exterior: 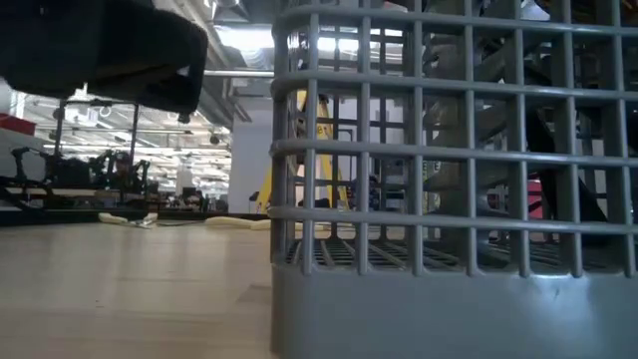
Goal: Sort silverware
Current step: Move the spray bottle from middle right to top right
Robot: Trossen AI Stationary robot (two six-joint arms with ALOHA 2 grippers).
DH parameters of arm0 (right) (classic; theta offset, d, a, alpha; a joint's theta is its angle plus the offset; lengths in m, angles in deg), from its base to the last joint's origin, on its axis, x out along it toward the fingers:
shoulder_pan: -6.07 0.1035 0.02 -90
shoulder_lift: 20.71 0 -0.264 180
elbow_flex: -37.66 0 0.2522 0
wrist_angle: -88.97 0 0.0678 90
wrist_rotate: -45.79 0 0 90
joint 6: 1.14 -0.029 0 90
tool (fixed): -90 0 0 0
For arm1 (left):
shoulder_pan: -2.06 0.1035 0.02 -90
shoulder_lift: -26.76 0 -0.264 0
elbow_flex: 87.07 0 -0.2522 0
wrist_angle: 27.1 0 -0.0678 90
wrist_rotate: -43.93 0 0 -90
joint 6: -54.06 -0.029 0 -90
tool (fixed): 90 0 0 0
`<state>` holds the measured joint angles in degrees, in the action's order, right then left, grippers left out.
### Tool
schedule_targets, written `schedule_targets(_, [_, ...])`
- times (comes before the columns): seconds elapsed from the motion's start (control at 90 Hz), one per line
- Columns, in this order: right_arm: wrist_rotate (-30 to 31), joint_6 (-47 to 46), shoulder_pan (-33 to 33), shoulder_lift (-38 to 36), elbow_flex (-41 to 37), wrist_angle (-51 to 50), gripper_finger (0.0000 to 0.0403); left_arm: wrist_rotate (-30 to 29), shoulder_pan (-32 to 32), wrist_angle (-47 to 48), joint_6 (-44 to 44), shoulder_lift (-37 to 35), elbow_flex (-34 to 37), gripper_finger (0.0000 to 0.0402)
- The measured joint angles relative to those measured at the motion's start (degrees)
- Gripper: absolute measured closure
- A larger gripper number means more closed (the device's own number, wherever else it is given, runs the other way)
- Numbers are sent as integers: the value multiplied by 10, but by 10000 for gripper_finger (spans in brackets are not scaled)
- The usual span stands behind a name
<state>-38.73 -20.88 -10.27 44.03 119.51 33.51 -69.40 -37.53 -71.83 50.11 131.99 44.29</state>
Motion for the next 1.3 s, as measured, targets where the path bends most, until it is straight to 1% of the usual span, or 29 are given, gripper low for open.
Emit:
schedule_targets(0.1, [79,-14,24,18,-2,-53,146,0,-2,-1,-7,0,0,402])
schedule_targets(0.167, [114,-26,32,22,-2,-62,156,0,-2,-4,-9,0,0,402])
schedule_targets(0.322, [110,-29,42,34,-6,-52,167,0,-1,-6,-10,0,0,402])
schedule_targets(0.422, [90,-41,39,40,-28,-63,169,0,-3,-6,-10,0,0,402])
schedule_targets(0.522, [89,-44,40,41,-46,-56,171,-2,-6,-8,-17,0,0,402])
schedule_targets(0.578, [89,-44,40,40,-47,-43,179,-2,-8,-9,-17,0,0,402])
schedule_targets(0.633, [89,-42,39,40,-47,-39,196,-2,-10,-7,-17,0,0,402])
schedule_targets(0.689, [89,-40,39,40,-47,-25,224,-3,-11,-7,-17,0,0,402])
schedule_targets(0.867, [45,-7,39,29,-46,14,341,-9,-12,-7,-19,0,0,402])
schedule_targets(0.956, [25,10,37,12,-46,36,345,-9,-12,-7,-19,0,0,402])
schedule_targets(1.089, [17,23,1,-31,-46,40,345,-10,-14,-7,-19,0,0,402])
schedule_targets(1.156, [35,44,-27,-55,-41,26,345,-10,-16,-7,-18,0,0,402])
schedule_targets(1.233, [68,71,-79,-80,-18,-3,345,-13,-17,-8,-24,0,0,402])
schedule_targets(1.3, [76,81,-135,-92,-4,-28,345,-13,-17,-8,-25,-2,0,402])
